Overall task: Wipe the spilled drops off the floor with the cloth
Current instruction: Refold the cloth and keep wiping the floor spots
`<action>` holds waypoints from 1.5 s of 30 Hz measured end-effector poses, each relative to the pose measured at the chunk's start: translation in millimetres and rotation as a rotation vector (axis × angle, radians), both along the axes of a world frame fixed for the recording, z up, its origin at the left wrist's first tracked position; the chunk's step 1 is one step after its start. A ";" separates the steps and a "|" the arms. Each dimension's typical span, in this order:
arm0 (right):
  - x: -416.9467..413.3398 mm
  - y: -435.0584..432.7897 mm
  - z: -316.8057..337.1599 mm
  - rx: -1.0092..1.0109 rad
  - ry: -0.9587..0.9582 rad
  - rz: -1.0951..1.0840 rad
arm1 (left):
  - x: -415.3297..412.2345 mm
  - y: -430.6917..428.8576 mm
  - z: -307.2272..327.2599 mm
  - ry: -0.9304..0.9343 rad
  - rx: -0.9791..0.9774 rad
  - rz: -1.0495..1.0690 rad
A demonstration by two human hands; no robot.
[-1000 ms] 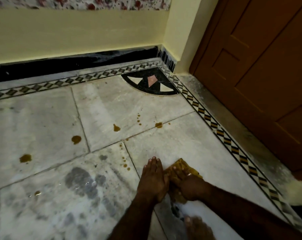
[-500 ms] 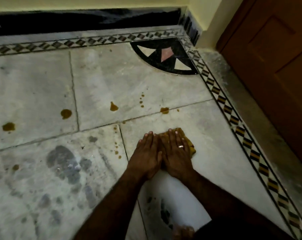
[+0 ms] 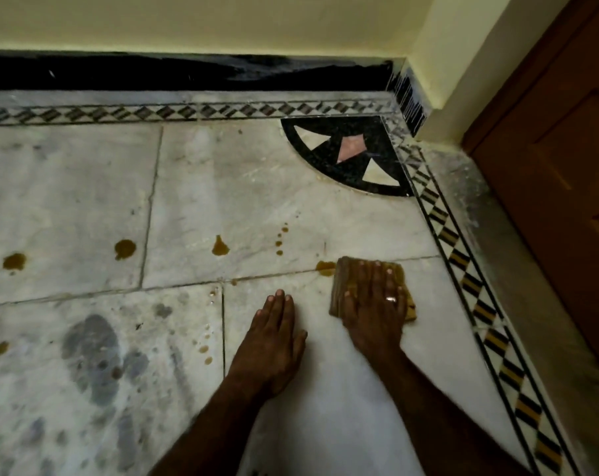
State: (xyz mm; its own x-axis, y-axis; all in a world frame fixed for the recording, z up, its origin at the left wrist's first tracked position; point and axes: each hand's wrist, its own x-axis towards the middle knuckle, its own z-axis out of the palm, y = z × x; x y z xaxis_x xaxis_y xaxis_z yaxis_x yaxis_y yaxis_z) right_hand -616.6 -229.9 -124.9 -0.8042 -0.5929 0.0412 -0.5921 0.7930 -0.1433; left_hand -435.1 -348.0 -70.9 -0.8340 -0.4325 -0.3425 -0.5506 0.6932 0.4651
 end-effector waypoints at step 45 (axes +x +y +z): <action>-37.6 -171.5 4.5 0.134 -0.074 0.291 | -46.5 -75.1 -24.2 0.060 -0.315 0.128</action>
